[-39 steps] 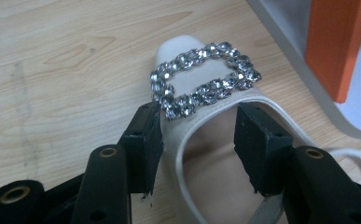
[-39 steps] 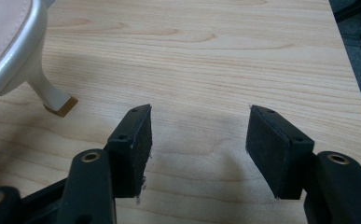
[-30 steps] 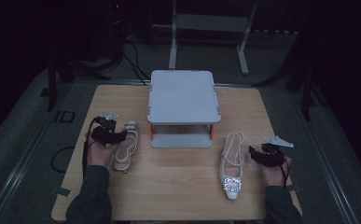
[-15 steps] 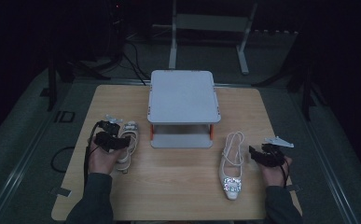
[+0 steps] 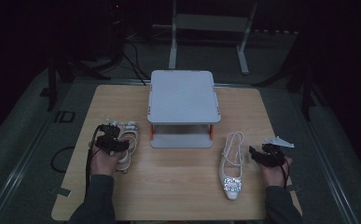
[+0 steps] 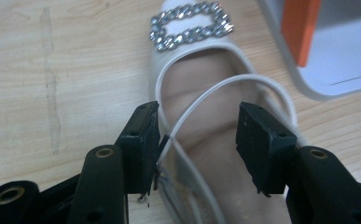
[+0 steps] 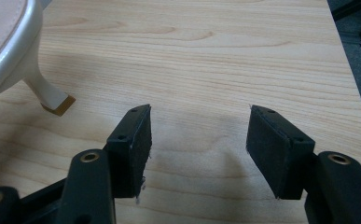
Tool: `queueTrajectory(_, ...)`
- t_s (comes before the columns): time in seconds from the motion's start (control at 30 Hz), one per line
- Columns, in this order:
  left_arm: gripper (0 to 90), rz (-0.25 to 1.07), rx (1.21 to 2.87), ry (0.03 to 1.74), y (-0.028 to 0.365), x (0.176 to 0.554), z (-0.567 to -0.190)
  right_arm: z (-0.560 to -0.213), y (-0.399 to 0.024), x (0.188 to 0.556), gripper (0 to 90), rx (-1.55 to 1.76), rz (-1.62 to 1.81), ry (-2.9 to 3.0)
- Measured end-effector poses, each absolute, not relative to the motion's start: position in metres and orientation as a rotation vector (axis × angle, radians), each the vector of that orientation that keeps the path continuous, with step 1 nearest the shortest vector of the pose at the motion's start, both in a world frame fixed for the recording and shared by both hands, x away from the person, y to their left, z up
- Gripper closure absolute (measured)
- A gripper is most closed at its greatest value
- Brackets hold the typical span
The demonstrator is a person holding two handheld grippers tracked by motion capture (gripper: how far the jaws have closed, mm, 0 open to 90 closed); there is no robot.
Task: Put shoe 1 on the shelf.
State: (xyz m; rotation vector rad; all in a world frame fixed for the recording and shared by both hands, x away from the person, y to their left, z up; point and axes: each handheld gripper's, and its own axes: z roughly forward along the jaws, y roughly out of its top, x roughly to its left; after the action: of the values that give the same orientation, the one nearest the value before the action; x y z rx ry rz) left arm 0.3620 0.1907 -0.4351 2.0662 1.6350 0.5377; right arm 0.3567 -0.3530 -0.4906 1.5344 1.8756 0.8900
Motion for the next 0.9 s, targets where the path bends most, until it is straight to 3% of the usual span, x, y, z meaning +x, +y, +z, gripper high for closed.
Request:
queueTrajectory(0.5,57.1,0.424,2.010,1.756,0.213,0.366,-0.450,-0.491,-0.353,0.357,40.2,1.536,0.890,1.877)
queueTrajectory(0.7,66.8,0.351,1.949,1.784,0.218,0.370,-0.453,-0.491,-0.353,0.357,40.1,1.535,0.889,1.877)
queueTrajectory(0.77,74.8,0.311,1.922,1.782,0.221,0.372,-0.455,-0.491,-0.353,0.357,40.1,1.536,0.891,1.876)
queueTrajectory(0.9,77.5,0.256,1.867,1.803,0.225,0.373,-0.457,-0.491,-0.353,0.357,40.0,1.537,0.891,1.878)
